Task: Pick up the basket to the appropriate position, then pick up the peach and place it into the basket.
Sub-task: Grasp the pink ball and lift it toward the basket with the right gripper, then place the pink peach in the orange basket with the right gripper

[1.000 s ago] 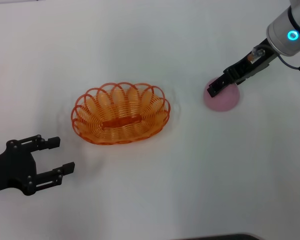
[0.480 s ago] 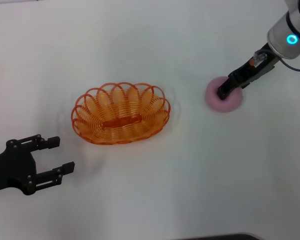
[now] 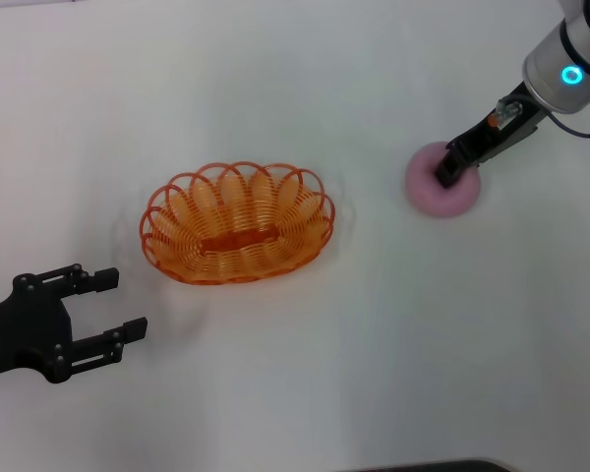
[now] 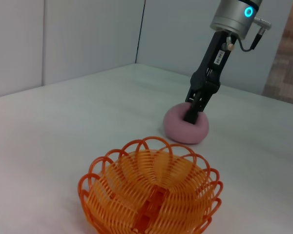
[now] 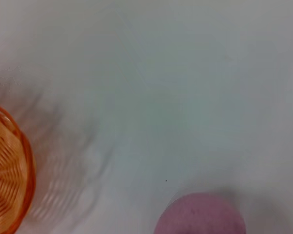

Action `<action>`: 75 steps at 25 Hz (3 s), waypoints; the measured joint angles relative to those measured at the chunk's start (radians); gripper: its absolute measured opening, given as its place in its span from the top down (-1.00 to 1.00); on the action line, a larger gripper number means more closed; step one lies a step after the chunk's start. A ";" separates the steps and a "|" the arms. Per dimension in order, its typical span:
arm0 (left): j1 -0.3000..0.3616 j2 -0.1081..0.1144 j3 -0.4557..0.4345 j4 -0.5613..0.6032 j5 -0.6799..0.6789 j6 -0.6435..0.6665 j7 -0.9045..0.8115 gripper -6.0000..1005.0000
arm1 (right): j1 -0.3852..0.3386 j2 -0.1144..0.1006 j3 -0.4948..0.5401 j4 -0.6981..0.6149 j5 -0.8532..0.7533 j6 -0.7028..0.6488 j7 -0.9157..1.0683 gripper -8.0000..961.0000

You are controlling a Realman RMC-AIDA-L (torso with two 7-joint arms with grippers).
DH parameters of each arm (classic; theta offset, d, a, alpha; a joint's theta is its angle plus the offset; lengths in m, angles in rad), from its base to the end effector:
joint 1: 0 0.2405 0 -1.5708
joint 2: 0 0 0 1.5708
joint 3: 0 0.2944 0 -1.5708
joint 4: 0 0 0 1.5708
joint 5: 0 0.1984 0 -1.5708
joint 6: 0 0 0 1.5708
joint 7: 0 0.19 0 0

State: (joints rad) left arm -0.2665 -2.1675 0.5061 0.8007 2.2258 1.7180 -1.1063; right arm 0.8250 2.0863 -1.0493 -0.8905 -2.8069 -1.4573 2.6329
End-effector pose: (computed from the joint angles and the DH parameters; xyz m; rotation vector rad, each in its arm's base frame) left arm -0.3366 0.2485 -0.0667 -2.7240 -0.5681 -0.5520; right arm 0.2690 0.4118 -0.0624 -2.3504 1.3532 -0.5286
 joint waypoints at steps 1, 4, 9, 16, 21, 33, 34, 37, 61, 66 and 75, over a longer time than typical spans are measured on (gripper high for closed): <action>0.000 0.000 0.000 0.000 0.000 0.000 0.000 -0.40 | 0.000 0.000 0.000 0.000 0.000 0.000 0.000 -0.02; -0.001 0.000 0.000 0.000 0.000 0.000 -0.002 -0.40 | 0.001 0.000 0.000 -0.001 0.001 -0.002 -0.003 0.22; -0.002 0.000 0.000 0.000 0.000 0.000 -0.002 -0.39 | 0.000 0.000 0.001 -0.002 0.002 -0.004 -0.006 0.44; -0.003 0.000 0.000 0.000 0.000 -0.003 -0.003 -0.39 | -0.004 -0.004 0.011 -0.019 0.050 -0.015 -0.019 0.50; -0.004 0.000 0.000 0.000 0.000 -0.008 -0.003 -0.39 | -0.012 -0.006 0.014 -0.062 0.086 -0.036 -0.022 0.50; -0.007 0.002 0.000 0.002 0.000 -0.009 -0.004 -0.39 | -0.012 -0.008 0.014 -0.072 0.116 -0.042 -0.027 0.51; -0.007 0.002 0.000 0.002 0.000 -0.009 -0.004 -0.39 | -0.012 -0.008 0.014 -0.073 0.128 -0.042 -0.030 0.51; -0.007 0.002 0.000 0.002 0.000 -0.010 -0.004 -0.39 | -0.017 -0.014 0.017 -0.079 0.189 -0.051 -0.043 0.51; -0.007 0.002 -0.003 0.005 -0.006 -0.011 -0.004 -0.39 | 0.024 0.004 0.025 -0.010 0.504 -0.053 -0.180 0.51; -0.007 0.002 -0.004 0.006 -0.007 -0.011 -0.004 -0.39 | 0.045 0.005 -0.024 0.031 0.531 -0.029 -0.187 0.51; -0.007 0.002 -0.006 0.006 -0.008 -0.011 -0.004 -0.39 | 0.071 0.008 -0.074 0.083 0.534 0.001 -0.194 0.50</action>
State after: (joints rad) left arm -0.2731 -2.1659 0.5001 0.8070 2.2180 1.7074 -1.1098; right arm 0.8962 2.0940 -1.1231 -0.8070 -2.2729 -1.4558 2.4393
